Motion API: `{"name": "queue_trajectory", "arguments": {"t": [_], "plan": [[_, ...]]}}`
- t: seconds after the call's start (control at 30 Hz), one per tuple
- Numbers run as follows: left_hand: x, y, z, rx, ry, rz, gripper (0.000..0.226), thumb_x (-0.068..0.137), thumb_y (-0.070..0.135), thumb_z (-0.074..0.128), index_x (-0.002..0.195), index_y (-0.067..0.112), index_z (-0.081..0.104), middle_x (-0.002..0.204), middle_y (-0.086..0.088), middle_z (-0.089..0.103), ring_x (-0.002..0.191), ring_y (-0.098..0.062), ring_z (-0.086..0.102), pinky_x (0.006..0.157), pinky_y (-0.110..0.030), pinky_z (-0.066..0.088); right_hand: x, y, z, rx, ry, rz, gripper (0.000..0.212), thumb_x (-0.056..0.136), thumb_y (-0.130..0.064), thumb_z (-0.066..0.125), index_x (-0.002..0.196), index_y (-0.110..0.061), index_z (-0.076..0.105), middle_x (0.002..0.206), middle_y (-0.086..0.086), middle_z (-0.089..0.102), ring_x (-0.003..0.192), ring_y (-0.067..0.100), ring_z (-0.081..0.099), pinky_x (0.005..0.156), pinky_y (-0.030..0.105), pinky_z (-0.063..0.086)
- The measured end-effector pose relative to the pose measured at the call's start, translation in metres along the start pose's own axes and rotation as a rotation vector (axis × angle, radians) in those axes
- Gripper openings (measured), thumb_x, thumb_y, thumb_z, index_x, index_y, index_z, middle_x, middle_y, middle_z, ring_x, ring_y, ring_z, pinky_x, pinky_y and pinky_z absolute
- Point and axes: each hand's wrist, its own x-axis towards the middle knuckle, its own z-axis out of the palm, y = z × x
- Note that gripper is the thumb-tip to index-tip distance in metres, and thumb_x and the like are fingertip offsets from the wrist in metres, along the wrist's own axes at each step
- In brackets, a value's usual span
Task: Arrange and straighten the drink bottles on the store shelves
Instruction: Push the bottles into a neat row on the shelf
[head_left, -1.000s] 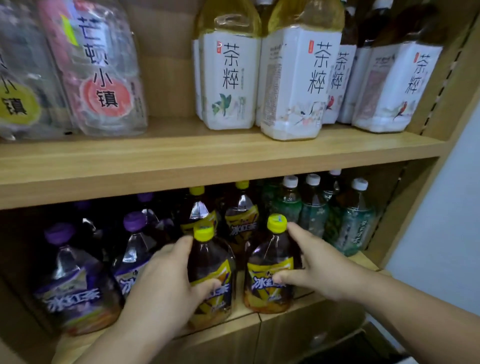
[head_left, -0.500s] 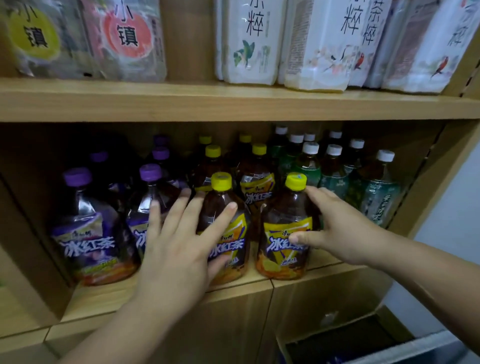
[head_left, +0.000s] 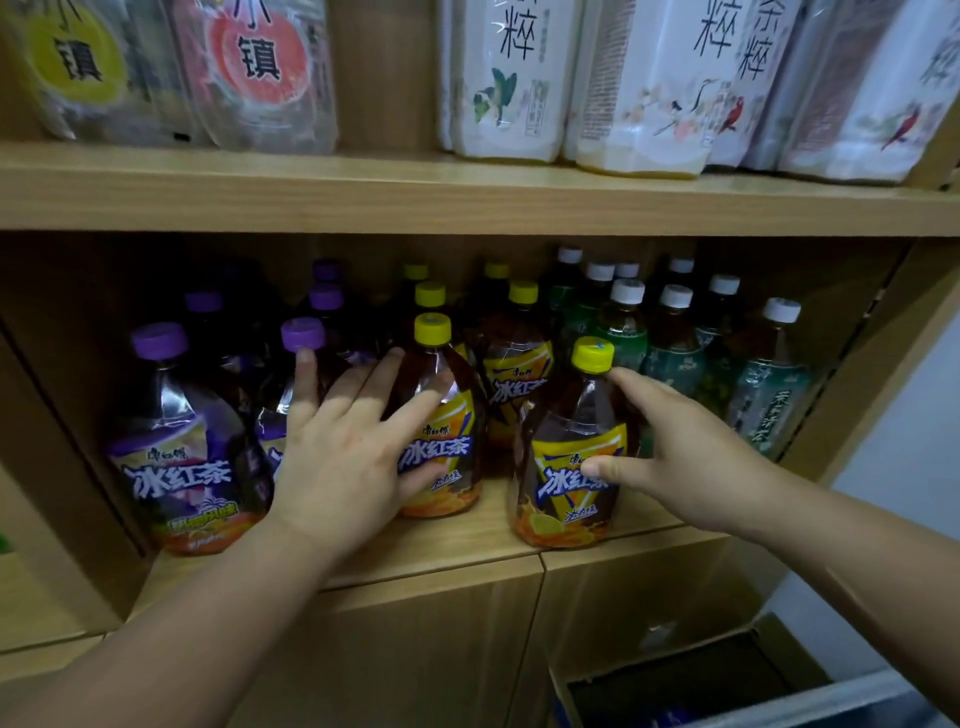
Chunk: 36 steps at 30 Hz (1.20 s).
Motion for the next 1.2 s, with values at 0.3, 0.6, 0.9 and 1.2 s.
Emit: {"name": "queue_trajectory", "arguments": {"t": [0.3,0.6,0.9,1.2], "plan": [[-0.002,0.001,0.007,-0.062,0.042,-0.024,0.087,0.067,0.060,0.083,0.141,0.034,0.045,0.143,-0.014,0.058,0.119,-0.037,0.057,0.113,-0.052,0.028,0.034,-0.016,0.011,-0.065,0.034,0.053,0.088,0.088,-0.039,0.079,0.159,-0.030,0.027,0.145,0.007,0.040,0.130,0.029,0.051,0.108,0.033,0.042],[-0.002,-0.001,0.011,-0.078,0.063,-0.019,0.090,0.068,0.060,0.081,0.145,0.034,0.044,0.145,-0.013,0.056,0.122,-0.032,0.047,0.113,-0.052,0.028,0.055,-0.018,0.016,-0.082,-0.017,0.043,0.095,0.088,-0.037,0.078,0.161,-0.035,0.017,0.154,0.009,0.039,0.135,0.030,0.050,0.108,0.035,0.047],[0.000,0.002,0.006,-0.083,0.013,-0.035,0.092,0.066,0.058,0.083,0.146,0.035,0.042,0.144,-0.014,0.056,0.124,-0.039,0.055,0.113,-0.051,0.024,0.053,-0.015,0.023,-0.078,0.039,0.001,0.091,0.091,-0.034,0.076,0.162,-0.030,0.018,0.154,0.007,0.045,0.135,0.027,0.051,0.107,0.032,0.046],[0.005,0.010,-0.017,-0.138,-0.209,-0.103,0.090,0.059,0.047,0.091,0.138,0.034,0.050,0.145,-0.019,0.055,0.120,-0.039,0.061,0.112,-0.051,0.026,0.042,-0.033,0.012,-0.109,-0.034,0.102,0.097,0.089,-0.040,0.077,0.163,-0.028,0.016,0.145,0.009,0.054,0.128,0.030,0.056,0.103,0.037,0.050]]}}
